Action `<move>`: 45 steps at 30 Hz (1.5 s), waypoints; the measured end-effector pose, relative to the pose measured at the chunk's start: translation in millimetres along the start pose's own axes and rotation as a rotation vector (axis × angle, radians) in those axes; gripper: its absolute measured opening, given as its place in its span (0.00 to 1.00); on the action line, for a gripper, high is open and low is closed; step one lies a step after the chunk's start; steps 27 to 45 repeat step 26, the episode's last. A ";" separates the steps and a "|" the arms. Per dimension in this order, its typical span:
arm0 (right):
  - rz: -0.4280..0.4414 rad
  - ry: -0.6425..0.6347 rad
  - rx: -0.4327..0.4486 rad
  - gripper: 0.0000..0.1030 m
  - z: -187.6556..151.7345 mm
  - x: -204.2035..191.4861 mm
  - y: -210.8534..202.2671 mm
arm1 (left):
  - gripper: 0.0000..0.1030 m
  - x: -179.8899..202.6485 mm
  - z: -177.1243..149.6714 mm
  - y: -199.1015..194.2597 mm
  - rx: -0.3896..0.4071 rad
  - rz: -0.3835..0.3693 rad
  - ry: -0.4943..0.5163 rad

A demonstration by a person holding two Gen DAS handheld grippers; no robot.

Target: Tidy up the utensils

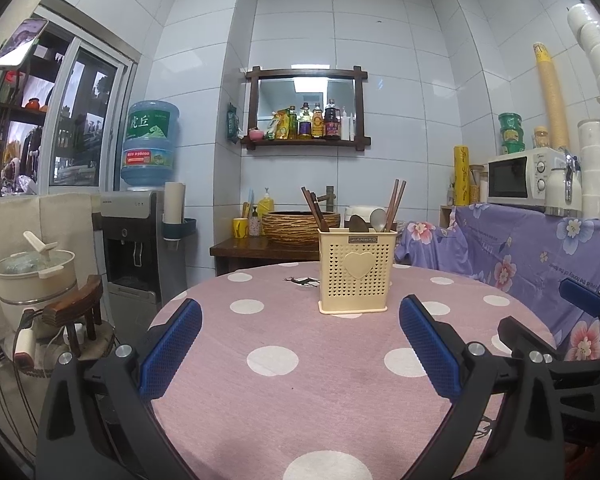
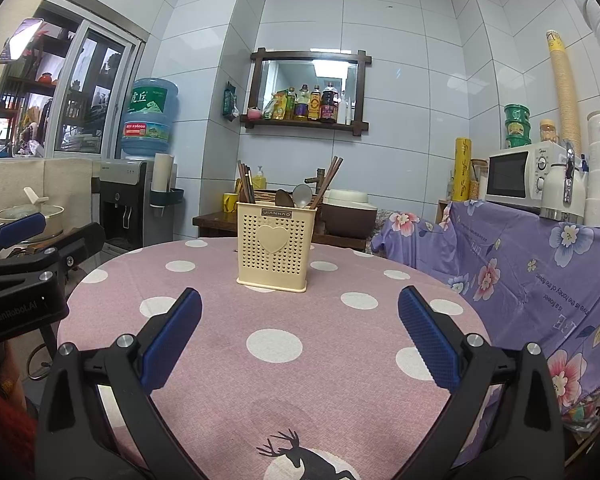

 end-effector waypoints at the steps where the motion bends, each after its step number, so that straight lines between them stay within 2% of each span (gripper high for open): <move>1: 0.000 0.000 0.001 0.94 -0.2 -0.5 -0.4 | 0.95 1.4 -0.2 0.4 -0.004 -0.004 0.006; 15: -0.005 -0.001 0.003 0.94 1.6 0.6 -0.5 | 0.95 -1.2 5.9 -4.7 0.038 0.020 0.006; 45: -0.005 -0.002 0.002 0.94 1.6 0.1 -0.7 | 0.95 4.0 4.7 -2.5 0.019 0.007 0.036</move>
Point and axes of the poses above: each gripper's, at about its wrist camera, not at the fingertips, and y roughly the way its jaws point, x to its right, z to its top, the point moved 9 cm from there along y, roughly the way its jaws point, and after that the axes turned 3 degrees about z, right-handed, at the moved point
